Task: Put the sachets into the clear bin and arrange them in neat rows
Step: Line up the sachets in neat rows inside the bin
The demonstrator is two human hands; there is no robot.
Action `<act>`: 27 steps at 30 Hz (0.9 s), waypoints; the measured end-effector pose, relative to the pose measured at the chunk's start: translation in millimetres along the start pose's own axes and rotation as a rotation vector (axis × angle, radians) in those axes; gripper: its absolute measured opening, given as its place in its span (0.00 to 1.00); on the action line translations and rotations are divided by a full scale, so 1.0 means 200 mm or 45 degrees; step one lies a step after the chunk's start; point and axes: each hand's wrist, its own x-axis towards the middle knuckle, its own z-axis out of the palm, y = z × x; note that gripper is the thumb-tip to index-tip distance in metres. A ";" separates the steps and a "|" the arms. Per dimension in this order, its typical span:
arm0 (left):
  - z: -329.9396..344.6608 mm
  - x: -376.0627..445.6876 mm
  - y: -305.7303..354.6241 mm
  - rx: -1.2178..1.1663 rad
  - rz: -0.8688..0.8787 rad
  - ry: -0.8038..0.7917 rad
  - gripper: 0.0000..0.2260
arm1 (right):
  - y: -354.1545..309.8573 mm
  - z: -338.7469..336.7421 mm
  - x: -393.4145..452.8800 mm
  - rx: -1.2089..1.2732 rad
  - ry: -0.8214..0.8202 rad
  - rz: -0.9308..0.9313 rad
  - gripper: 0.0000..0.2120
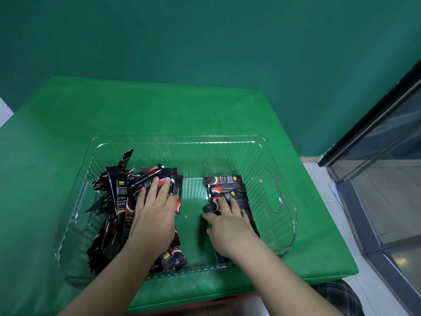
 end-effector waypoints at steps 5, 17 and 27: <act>0.00 0.00 0.00 -0.002 0.003 0.018 0.22 | 0.00 0.01 0.00 0.025 0.019 0.021 0.26; 0.00 0.00 0.00 -0.009 0.019 0.013 0.21 | -0.02 0.00 0.05 0.106 0.082 0.107 0.31; 0.01 0.00 0.00 -0.001 -0.002 0.018 0.21 | 0.08 -0.03 0.08 0.258 0.305 0.186 0.35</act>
